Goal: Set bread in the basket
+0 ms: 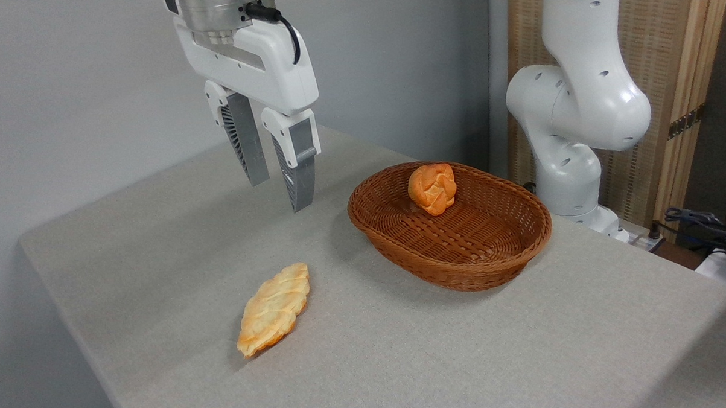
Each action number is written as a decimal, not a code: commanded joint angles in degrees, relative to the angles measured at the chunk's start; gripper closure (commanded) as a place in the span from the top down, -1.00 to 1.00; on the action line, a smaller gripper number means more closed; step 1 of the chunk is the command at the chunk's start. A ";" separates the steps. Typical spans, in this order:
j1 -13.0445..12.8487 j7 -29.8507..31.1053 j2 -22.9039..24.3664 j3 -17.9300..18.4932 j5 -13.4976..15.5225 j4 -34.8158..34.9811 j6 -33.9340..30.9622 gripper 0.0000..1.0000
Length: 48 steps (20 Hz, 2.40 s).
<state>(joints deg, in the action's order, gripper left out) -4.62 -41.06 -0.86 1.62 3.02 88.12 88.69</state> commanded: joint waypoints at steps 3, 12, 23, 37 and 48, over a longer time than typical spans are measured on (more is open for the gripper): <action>0.14 0.81 -0.02 0.22 -0.47 -0.93 -0.72 1.00; 0.23 3.44 0.07 0.22 0.23 -0.49 -0.28 1.00; -0.83 21.81 0.33 -1.89 0.67 8.38 13.69 1.00; -7.33 33.50 -3.36 -2.06 -4.95 23.24 30.66 1.00; -7.60 34.91 -4.33 -3.82 -8.73 26.67 32.24 0.86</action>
<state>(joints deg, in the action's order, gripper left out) -12.14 -7.73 -5.35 -1.94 -4.49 113.52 118.34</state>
